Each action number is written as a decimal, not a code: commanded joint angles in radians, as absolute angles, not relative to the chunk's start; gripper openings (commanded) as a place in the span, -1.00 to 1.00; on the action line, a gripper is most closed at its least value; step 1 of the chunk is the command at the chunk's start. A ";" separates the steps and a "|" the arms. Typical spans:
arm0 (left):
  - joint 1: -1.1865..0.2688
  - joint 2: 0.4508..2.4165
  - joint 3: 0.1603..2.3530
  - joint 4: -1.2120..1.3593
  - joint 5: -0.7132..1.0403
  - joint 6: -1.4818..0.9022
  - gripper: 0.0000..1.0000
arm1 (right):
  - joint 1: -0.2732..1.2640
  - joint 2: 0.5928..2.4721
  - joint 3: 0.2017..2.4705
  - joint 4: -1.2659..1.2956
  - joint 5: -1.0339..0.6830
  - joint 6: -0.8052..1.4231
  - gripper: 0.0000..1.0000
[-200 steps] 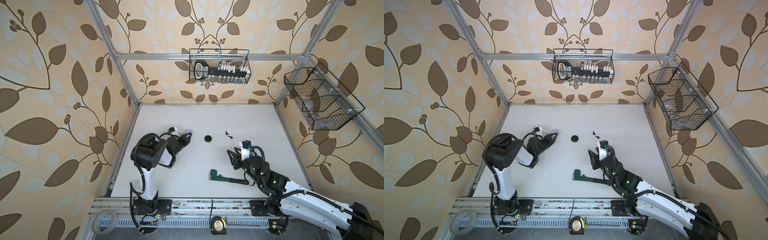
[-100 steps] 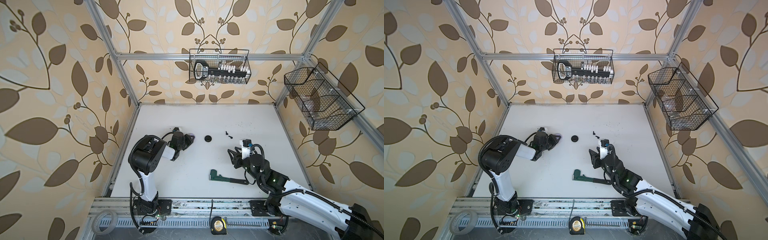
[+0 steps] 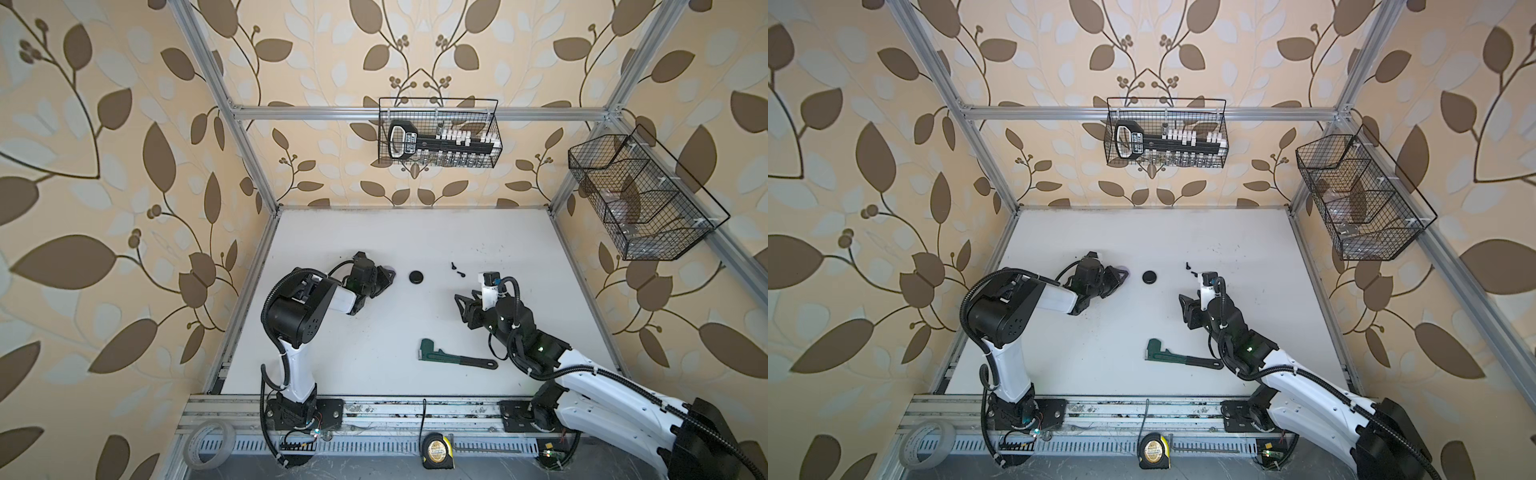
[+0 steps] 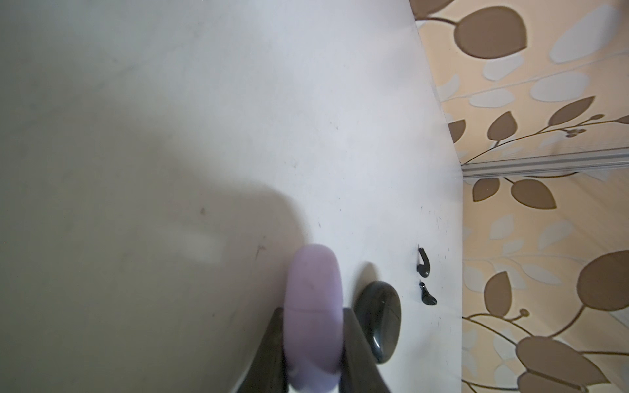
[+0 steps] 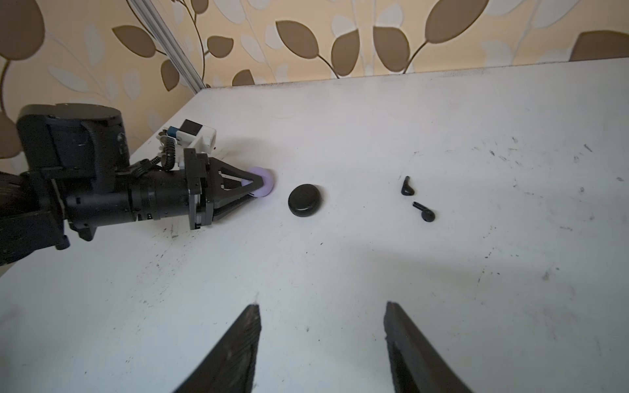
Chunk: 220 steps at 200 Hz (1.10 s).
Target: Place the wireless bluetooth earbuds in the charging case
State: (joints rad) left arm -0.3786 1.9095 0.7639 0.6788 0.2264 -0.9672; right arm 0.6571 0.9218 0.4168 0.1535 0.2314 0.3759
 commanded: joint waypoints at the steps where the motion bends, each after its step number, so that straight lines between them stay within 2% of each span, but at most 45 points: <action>1: -0.376 1.909 0.766 0.672 0.183 -0.940 -0.39 | 0.627 0.989 0.488 0.200 0.161 0.324 0.30; 20: -0.376 1.889 0.746 0.686 0.159 -0.936 -0.18 | 0.602 1.056 0.525 0.216 0.112 0.225 0.38; 31: -0.376 1.872 0.734 0.686 0.144 -0.933 0.00 | 0.582 1.090 0.557 0.200 0.074 0.172 0.43; 62: -0.375 1.792 0.732 0.630 0.119 -0.915 0.31 | 0.527 1.184 0.638 0.188 -0.029 0.035 0.52; 71: -0.374 1.755 0.732 0.604 0.106 -0.910 0.44 | 0.519 1.217 0.663 0.192 -0.064 0.001 0.54; 95: -0.371 1.621 0.744 0.476 0.073 -0.859 0.61 | 0.516 1.302 0.739 0.188 -0.093 -0.038 0.60; 123: -0.370 1.448 0.781 0.313 -0.030 -0.788 0.96 | 0.516 1.410 0.753 0.278 -0.155 -0.022 0.68; 159: -0.362 1.339 0.907 0.199 -0.147 -0.631 0.98 | 0.506 1.652 0.884 0.291 -0.247 -0.011 0.75; 191: -0.250 1.345 0.901 0.266 0.114 -0.577 0.98 | 0.483 1.849 1.064 0.154 -0.224 -0.037 0.80; 220: -0.245 1.300 0.855 0.191 0.127 -0.471 0.98 | 0.471 1.997 1.235 -0.004 -0.224 -0.053 0.84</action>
State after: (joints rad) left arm -0.2424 1.3453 0.8944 0.2455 0.0544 -0.5976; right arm 0.4789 1.9141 1.1210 0.1471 -0.2127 -0.0120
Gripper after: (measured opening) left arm 0.987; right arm 0.912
